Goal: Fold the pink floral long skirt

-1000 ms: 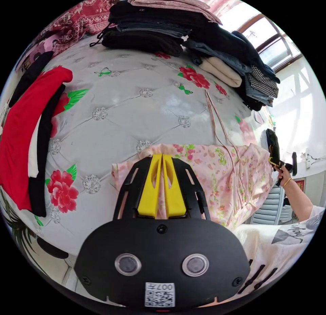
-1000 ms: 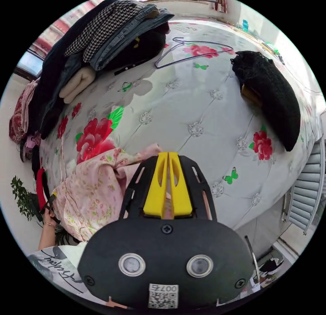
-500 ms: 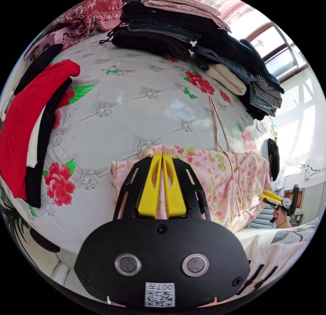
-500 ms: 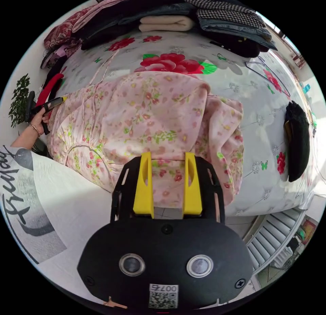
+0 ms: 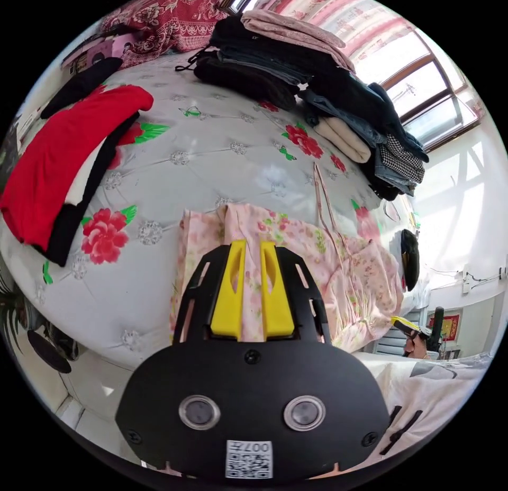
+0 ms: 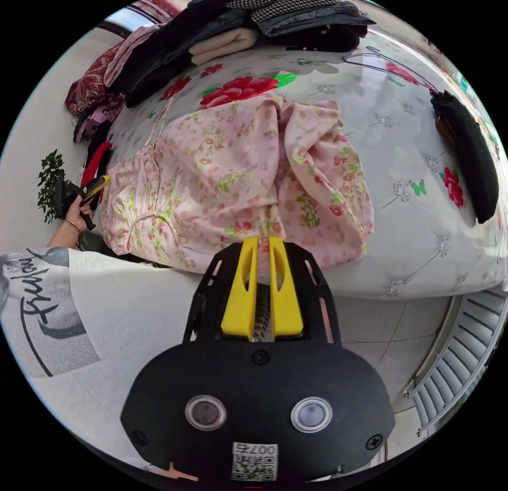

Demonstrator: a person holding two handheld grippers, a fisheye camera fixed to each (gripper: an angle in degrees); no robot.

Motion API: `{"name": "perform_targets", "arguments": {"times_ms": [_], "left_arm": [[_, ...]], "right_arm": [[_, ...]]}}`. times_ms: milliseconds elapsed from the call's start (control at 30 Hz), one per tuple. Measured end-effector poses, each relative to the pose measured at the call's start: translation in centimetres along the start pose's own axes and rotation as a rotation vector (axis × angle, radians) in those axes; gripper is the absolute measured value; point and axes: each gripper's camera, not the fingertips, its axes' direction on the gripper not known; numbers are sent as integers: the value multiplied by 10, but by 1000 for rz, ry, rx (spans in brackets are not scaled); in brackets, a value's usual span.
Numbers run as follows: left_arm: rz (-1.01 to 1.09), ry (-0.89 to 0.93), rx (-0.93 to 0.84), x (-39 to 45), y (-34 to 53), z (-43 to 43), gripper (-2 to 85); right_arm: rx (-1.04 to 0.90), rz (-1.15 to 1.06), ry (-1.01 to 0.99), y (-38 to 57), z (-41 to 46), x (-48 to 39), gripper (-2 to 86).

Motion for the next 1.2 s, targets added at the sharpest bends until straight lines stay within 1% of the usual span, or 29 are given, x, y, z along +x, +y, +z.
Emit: {"name": "perform_targets", "arguments": {"times_ms": [67,133,200,233,267,300,367,467,567,633,700,767,867,967,1033,1133,1200], "left_arm": [[-38,17,27,-10,25,-17,52],[-99,35,59,-24,53,-34,53],[-204,72,97,-47,93,-54,55],[-233,82,103,-53,103,-58,57],[-293,100,107,-64,122,-65,60],[-345,114,108,-75,139,-70,64],[-409,122,108,-89,160,-76,69],[-475,125,100,-107,184,-80,77],[-527,154,65,-120,196,-74,87],[-552,190,60,-126,201,-71,90],[-563,221,52,-130,204,-67,93],[-558,228,46,-133,204,-64,96],[-565,266,23,-138,204,-58,102],[-561,297,38,-143,204,-59,102],[-551,303,35,-145,204,-60,101],[-563,331,49,-152,212,-62,98],[-576,374,69,-157,220,-64,94]], "right_arm": [[67,34,-27,12,-8,10,57],[154,118,-81,27,-17,28,80],[261,287,-165,53,-23,62,101],[282,333,-183,59,-23,71,106],[308,428,-210,73,-20,88,114],[324,511,-269,86,-15,103,122],[330,594,-363,100,-4,119,131],[312,656,-489,108,15,130,140],[326,713,-477,111,19,131,135],[266,725,-568,108,24,131,129],[271,730,-664,106,31,127,118],[274,735,-658,102,37,127,104],[246,747,-582,96,46,133,60],[283,723,-587,92,40,136,17],[314,682,-566,87,29,133,7],[404,561,-566,66,3,116,0],[440,368,-515,30,-22,82,-1]]}}
